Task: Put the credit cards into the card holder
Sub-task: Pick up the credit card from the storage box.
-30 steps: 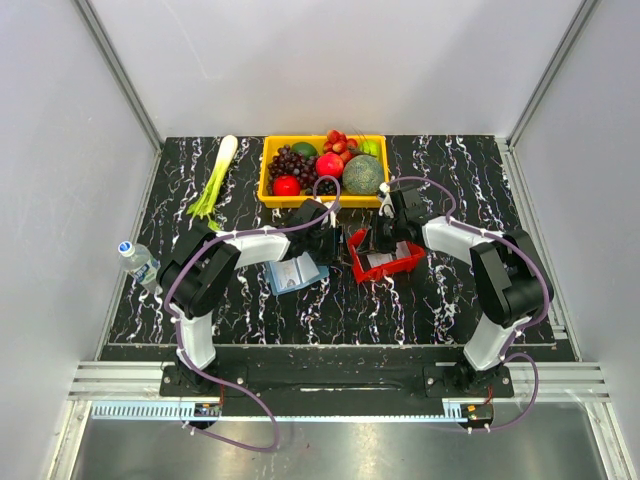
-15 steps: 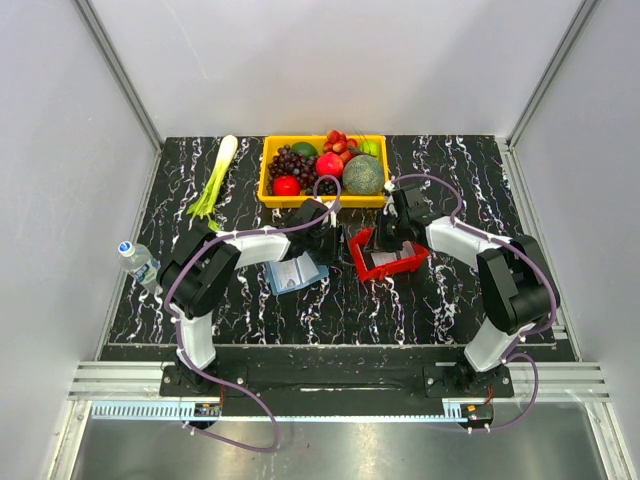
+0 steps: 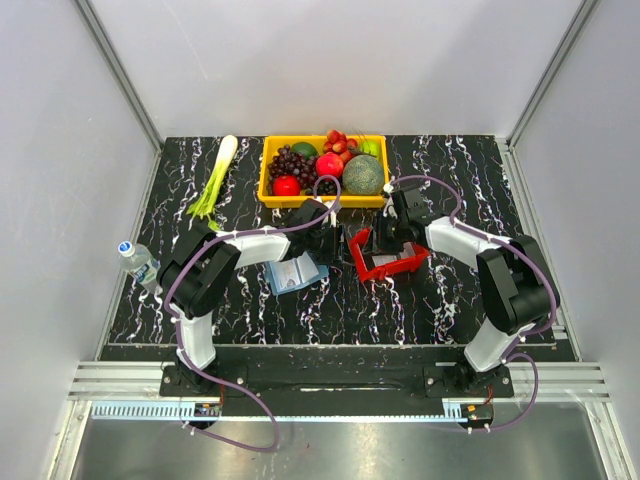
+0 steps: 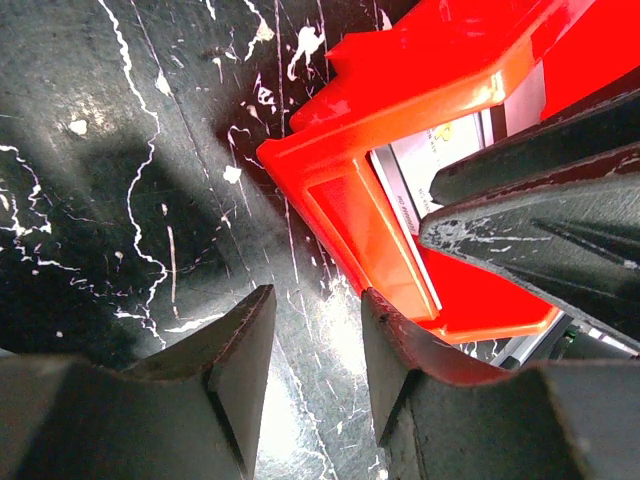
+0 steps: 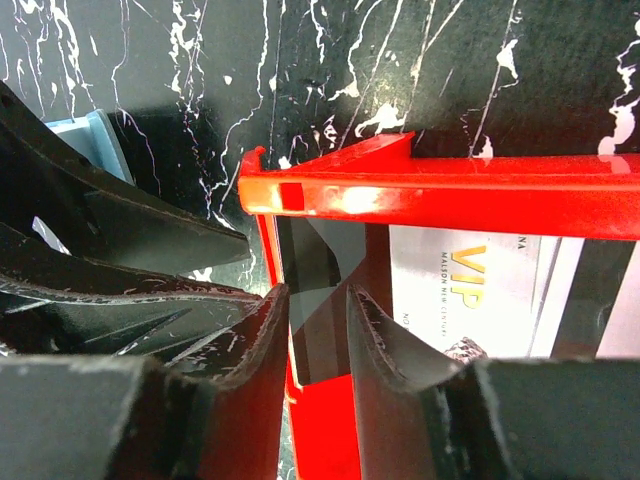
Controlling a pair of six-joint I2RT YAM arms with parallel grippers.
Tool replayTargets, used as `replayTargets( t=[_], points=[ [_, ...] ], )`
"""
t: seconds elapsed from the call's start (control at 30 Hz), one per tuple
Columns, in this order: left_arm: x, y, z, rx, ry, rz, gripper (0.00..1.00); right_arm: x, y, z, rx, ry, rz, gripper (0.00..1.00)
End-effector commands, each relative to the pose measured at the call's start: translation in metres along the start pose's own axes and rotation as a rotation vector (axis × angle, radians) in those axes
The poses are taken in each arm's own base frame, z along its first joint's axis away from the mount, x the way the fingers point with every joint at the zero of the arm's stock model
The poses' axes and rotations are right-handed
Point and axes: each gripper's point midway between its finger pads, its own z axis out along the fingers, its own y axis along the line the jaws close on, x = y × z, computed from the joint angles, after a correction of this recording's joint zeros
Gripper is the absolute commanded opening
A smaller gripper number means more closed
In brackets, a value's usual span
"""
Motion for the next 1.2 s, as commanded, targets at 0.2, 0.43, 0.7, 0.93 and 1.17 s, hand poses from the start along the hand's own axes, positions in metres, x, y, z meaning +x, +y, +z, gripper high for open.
replayTargets(
  t=[0.2, 0.43, 0.7, 0.93, 1.17],
  points=[
    [-0.019, -0.021, -0.001, 0.064, -0.061, 0.02, 0.46, -0.012, 0.024, 0.0, -0.035, -0.031, -0.065, 0.37],
    [-0.018, -0.02, 0.0, 0.063, -0.058, 0.018, 0.46, -0.014, 0.011, 0.001, 0.034, -0.047, -0.065, 0.37],
    [-0.017, -0.019, 0.0, 0.062, -0.056, 0.018, 0.46, -0.011, 0.006, 0.003, 0.053, -0.038, -0.075, 0.36],
    [-0.017, -0.019, 0.0, 0.059, -0.056, 0.018, 0.46, -0.013, 0.003, -0.002, 0.078, -0.05, -0.083, 0.36],
    [-0.018, -0.02, 0.0, 0.064, -0.056, 0.02, 0.46, -0.015, 0.003, -0.006, 0.082, -0.061, -0.084, 0.36]
  ],
)
